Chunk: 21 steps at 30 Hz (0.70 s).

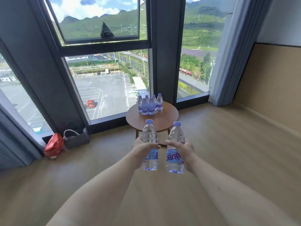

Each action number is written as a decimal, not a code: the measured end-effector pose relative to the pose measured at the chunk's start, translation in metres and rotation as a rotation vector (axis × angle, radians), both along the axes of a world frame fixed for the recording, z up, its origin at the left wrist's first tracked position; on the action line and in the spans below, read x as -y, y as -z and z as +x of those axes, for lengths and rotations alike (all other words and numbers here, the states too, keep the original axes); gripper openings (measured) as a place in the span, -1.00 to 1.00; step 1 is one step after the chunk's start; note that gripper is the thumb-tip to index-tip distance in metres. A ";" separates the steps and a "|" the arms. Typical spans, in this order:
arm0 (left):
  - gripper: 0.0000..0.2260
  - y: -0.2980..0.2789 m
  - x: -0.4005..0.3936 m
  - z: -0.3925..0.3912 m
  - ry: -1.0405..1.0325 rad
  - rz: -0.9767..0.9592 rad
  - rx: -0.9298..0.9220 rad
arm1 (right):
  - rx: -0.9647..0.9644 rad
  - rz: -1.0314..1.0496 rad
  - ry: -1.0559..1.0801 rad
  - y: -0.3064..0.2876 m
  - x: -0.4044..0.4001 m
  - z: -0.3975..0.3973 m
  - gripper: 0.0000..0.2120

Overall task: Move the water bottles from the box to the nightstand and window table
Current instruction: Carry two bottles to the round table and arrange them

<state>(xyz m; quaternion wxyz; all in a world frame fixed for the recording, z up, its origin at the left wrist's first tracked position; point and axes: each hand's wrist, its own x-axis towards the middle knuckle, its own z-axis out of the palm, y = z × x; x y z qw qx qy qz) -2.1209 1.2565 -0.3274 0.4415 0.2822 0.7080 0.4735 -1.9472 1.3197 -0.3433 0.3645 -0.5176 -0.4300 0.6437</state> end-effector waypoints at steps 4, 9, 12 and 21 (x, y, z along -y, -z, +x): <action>-0.40 -0.010 -0.082 -0.030 -0.024 0.004 -0.029 | 0.009 -0.009 -0.024 -0.005 -0.089 -0.032 -0.49; -0.40 -0.008 -0.158 -0.060 -0.049 -0.060 -0.035 | 0.031 -0.031 -0.065 -0.003 -0.169 -0.067 -0.35; -0.40 0.006 -0.201 -0.076 -0.060 -0.075 -0.046 | 0.059 -0.049 -0.065 0.006 -0.209 -0.083 -0.30; -0.27 0.053 -0.351 -0.157 0.062 -0.193 -0.201 | 0.163 -0.068 -0.017 0.047 -0.349 -0.150 -0.27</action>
